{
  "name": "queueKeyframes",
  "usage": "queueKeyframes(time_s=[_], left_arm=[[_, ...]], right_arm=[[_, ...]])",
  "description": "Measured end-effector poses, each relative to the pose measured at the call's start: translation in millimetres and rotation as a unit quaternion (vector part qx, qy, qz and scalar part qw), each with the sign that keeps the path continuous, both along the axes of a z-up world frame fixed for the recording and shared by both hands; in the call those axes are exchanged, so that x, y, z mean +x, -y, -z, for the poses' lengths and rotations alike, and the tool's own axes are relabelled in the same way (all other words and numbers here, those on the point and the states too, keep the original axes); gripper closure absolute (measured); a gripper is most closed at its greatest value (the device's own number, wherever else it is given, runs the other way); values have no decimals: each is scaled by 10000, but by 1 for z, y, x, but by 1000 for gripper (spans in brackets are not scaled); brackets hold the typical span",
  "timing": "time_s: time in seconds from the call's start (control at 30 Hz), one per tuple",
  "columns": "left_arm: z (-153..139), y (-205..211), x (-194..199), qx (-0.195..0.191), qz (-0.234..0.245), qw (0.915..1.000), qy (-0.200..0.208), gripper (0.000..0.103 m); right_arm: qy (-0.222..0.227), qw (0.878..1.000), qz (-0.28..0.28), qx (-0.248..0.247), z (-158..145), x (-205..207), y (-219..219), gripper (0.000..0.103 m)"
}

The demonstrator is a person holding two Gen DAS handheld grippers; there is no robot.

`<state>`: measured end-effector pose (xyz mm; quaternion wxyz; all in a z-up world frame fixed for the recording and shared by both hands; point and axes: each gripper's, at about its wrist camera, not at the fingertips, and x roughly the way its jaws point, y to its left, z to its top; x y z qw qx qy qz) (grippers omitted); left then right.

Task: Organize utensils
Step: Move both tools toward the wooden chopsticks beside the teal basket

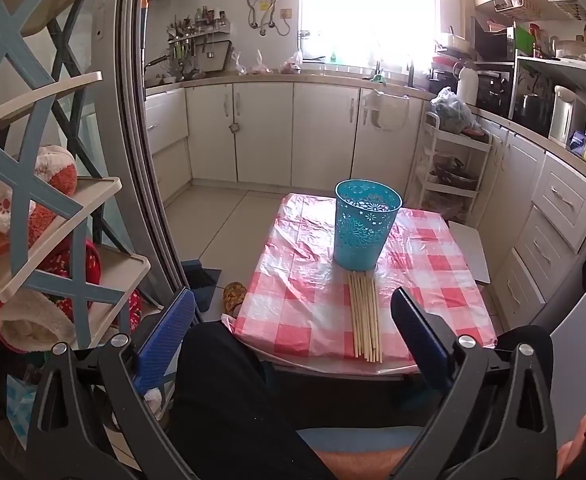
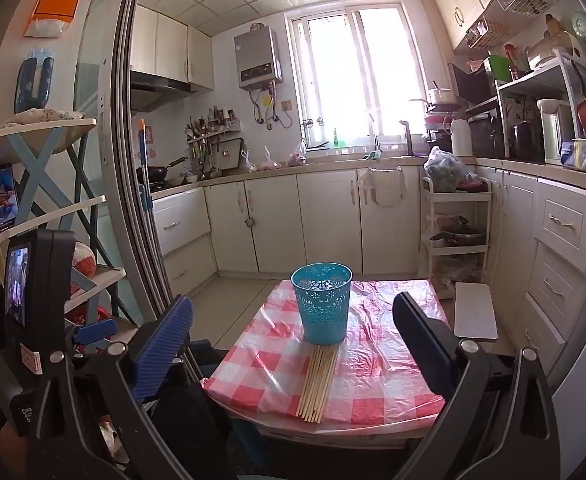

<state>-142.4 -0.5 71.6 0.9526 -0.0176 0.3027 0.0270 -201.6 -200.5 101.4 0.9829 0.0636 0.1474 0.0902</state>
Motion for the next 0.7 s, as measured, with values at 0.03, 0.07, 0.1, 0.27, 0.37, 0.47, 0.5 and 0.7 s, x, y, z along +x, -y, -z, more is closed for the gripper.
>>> queueKeyframes(time_s=[0.03,0.07,0.1,0.27,0.37,0.47,0.5,0.7], left_arm=[[0,0,0,5,5,10000,-1,8],[0,0,0,5,0,10000,1,8],[0,0,0,4,-3,10000,3,9],[0,1,0,9,-2,10000,1,8],[0,1,0,10,1,10000,0,8],[0,2,0,12,-9,10000,4,8],[0,2,0,12,-11,10000,3,8],[0,3,0,14,-11,10000,4,8]], right_arm=[[-3,10000,-2,2,0,0,0,7],[-2,10000,-4,1,0,-1,0,7],[-2,10000,6,0,-1,1,-1,7],[24,10000,7,-10,-5,0,-1,7],[30,10000,7,-15,-4,0,-1,7],[30,10000,7,-13,-4,0,-1,7],[34,10000,7,-13,-4,1,-2,7],[31,10000,6,-18,-3,1,-2,7]])
